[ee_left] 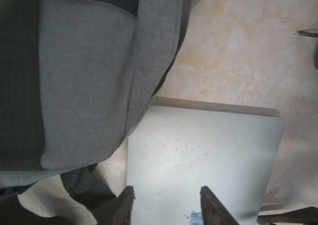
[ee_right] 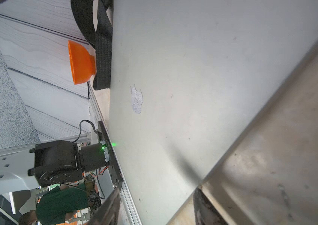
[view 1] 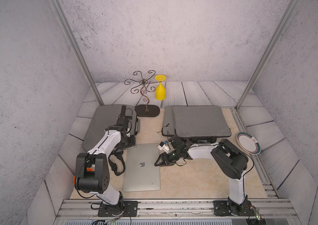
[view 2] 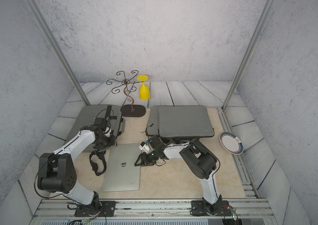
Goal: Open the zippered laptop bag and take out the laptop
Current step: Place the laptop at the center of the board, then pick up the zippered laptop bag.
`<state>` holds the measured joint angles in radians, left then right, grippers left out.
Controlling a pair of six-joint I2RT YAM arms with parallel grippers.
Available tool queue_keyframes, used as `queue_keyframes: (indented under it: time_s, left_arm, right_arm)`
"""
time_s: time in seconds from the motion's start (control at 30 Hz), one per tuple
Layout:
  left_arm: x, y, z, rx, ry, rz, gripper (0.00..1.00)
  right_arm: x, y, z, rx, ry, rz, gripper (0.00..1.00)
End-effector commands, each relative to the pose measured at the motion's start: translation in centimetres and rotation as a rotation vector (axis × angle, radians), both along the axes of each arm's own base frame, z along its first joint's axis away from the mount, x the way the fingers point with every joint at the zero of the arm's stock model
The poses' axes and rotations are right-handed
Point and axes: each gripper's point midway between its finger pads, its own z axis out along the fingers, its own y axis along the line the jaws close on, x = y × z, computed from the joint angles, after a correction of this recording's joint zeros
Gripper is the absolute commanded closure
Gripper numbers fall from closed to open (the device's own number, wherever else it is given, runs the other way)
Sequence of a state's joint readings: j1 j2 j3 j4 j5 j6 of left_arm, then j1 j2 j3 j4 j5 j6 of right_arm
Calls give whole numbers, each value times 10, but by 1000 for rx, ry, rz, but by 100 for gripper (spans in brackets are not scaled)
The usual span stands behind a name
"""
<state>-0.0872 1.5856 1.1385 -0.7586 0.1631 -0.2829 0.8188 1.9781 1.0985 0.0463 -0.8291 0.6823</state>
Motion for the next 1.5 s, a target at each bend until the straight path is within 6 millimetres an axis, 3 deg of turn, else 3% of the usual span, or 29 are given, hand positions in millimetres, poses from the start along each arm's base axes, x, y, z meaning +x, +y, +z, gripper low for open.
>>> queue_keyframes:
  time_s: [0.0,0.17,0.27,0.5,0.73,0.97,1.1,1.47]
  left_arm:
    - [6,-10,10,-51,-27,-30,43]
    - [10,-37,26,-162,-83,-44,43]
    - [8,-64,37,-211,-110,-85,41]
    - [15,-137,59,-368,-196,-153,37]
    - [30,-209,59,-473,-199,-219,36]
    - [52,-259,48,-547,-176,-206,35]
    - [65,-275,33,-565,-148,-163,36]
    - [83,-307,7,-618,-72,-111,36]
  right_arm:
    - [5,-4,42,41,-111,8,40]
    - [24,-46,58,-69,-225,-50,36]
    - [40,-81,67,-142,-272,-117,31]
    - [95,-192,97,-341,-429,-386,18]
    - [138,-287,115,-476,-477,-626,13]
    - [161,-379,106,-592,-431,-914,11]
    - [171,-412,99,-607,-400,-1037,10]
    - [207,-451,57,-589,-265,-1199,14]
